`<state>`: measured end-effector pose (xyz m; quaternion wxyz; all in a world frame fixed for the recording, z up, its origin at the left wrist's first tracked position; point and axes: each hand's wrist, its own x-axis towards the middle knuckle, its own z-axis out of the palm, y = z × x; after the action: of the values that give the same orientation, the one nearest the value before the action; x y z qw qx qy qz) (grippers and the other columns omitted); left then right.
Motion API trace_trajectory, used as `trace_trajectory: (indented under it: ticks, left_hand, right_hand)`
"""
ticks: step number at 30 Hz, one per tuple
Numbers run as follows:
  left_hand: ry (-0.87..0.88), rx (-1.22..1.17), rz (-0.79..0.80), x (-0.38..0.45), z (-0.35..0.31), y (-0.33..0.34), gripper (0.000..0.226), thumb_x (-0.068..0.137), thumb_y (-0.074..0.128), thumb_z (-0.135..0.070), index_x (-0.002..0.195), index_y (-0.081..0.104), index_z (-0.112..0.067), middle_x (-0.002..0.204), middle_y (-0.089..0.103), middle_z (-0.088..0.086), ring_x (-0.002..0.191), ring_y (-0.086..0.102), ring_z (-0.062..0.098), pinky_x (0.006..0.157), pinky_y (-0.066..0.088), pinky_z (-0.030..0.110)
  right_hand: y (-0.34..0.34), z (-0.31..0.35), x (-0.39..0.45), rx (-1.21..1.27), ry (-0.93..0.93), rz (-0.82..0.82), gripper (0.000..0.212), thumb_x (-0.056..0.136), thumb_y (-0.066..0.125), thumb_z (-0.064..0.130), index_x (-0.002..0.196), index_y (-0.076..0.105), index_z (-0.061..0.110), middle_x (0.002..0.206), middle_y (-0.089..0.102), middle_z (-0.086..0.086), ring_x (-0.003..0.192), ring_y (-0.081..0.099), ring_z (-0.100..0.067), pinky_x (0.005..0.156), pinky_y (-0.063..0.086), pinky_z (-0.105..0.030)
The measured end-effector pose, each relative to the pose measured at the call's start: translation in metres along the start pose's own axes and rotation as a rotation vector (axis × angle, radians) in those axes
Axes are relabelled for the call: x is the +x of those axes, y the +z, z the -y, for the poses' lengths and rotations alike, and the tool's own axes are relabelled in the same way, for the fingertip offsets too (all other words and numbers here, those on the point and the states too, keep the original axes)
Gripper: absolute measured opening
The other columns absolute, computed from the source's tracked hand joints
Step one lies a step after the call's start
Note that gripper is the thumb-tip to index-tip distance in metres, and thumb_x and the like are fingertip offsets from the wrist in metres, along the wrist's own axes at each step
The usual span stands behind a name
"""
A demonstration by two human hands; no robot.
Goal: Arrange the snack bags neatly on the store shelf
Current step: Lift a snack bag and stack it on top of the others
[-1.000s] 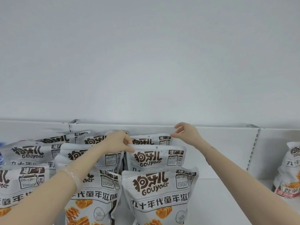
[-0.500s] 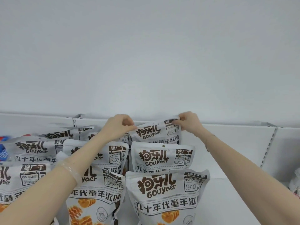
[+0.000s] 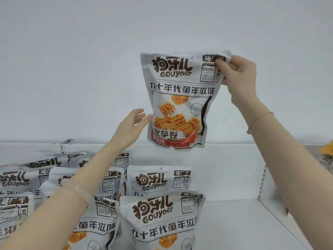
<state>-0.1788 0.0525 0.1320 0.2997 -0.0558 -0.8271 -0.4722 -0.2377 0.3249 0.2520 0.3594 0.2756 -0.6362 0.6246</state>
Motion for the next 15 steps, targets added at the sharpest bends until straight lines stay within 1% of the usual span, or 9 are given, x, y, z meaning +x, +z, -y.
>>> trace_trajectory:
  ticks: [2,3,4,6,8,10,12,13,15]
  left_hand:
    - [0.013,-0.165,-0.022,-0.006,-0.017,0.000,0.048,0.095,0.051,-0.046,0.136,0.049,-0.021,0.132,0.061,-0.002,0.122,0.056,0.015,0.106,0.043,0.037]
    - [0.014,-0.251,-0.026,-0.010,-0.026,0.000,0.041,0.095,0.051,-0.045,0.128,0.054,-0.021,0.123,0.067,-0.001,0.115,0.061,0.017,0.101,0.048,0.036]
    - [0.011,-0.340,-0.022,-0.015,-0.033,-0.001,0.031,0.095,0.052,-0.042,0.117,0.059,-0.021,0.110,0.071,-0.001,0.104,0.066,0.019,0.090,0.053,0.034]
    - [0.007,-0.462,-0.010,-0.028,-0.043,-0.004,0.018,0.095,0.054,-0.037,0.091,0.060,-0.020,0.085,0.075,-0.001,0.076,0.070,0.020,0.064,0.053,0.029]
    - [0.018,-0.484,-0.031,-0.044,-0.046,-0.005,0.024,0.095,0.055,-0.032,0.075,0.053,-0.020,0.071,0.073,-0.001,0.060,0.067,0.019,0.050,0.048,0.023]
    - [0.032,-0.484,-0.072,-0.058,-0.047,-0.005,0.029,0.096,0.055,-0.031,0.070,0.047,-0.021,0.066,0.071,0.003,0.056,0.063,0.022,0.045,0.045,0.021]
    - [0.027,-0.486,-0.116,-0.067,-0.048,-0.003,0.030,0.096,0.055,-0.030,0.070,0.044,-0.020,0.072,0.065,0.017,0.060,0.057,0.025,0.041,0.040,0.021]
    - [0.011,-0.491,-0.143,-0.070,-0.047,-0.003,0.031,0.097,0.054,-0.029,0.070,0.042,-0.020,0.075,0.061,0.022,0.060,0.054,0.025,0.039,0.038,0.020]
    - [-0.027,-0.498,-0.195,-0.073,-0.043,-0.004,0.033,0.098,0.052,-0.028,0.069,0.040,-0.020,0.075,0.058,0.023,0.059,0.051,0.024,0.039,0.036,0.019]
  right_hand:
    - [-0.005,0.018,-0.004,0.046,-0.004,0.004,0.027,0.078,0.071,0.026,0.081,0.069,0.000,0.083,0.071,-0.015,0.077,0.065,-0.023,0.074,0.056,-0.060]
    - [-0.006,0.023,-0.006,0.073,0.000,0.012,0.016,0.081,0.070,0.021,0.081,0.070,0.004,0.081,0.073,-0.012,0.076,0.068,-0.022,0.073,0.059,-0.054]
    - [-0.007,0.026,-0.010,0.105,0.012,0.023,0.008,0.084,0.069,0.016,0.081,0.071,0.009,0.079,0.075,-0.008,0.075,0.070,-0.021,0.071,0.062,-0.047]
    - [-0.008,0.027,-0.019,0.156,0.047,0.035,0.007,0.087,0.068,0.011,0.081,0.071,0.012,0.074,0.076,-0.001,0.071,0.070,-0.018,0.064,0.060,-0.035]
    - [-0.010,0.026,-0.028,0.195,0.083,0.037,0.009,0.088,0.067,0.010,0.080,0.070,0.011,0.068,0.075,0.003,0.064,0.069,-0.013,0.058,0.056,-0.027]
    - [-0.013,0.026,-0.039,0.245,0.149,0.027,0.009,0.089,0.067,0.012,0.083,0.069,0.006,0.066,0.073,0.002,0.060,0.068,-0.011,0.054,0.053,-0.023]
    - [-0.015,0.025,-0.055,0.302,0.275,0.054,0.019,0.091,0.066,0.021,0.089,0.069,0.002,0.071,0.075,-0.001,0.063,0.068,-0.013,0.056,0.054,-0.023]
    - [-0.015,0.025,-0.066,0.311,0.346,0.099,0.025,0.091,0.065,0.027,0.089,0.069,0.003,0.074,0.075,-0.002,0.065,0.069,-0.014,0.058,0.055,-0.023]
    - [-0.012,0.023,-0.091,0.267,0.439,0.212,0.029,0.091,0.064,0.036,0.084,0.070,0.009,0.072,0.075,0.001,0.063,0.068,-0.013,0.056,0.054,-0.023]
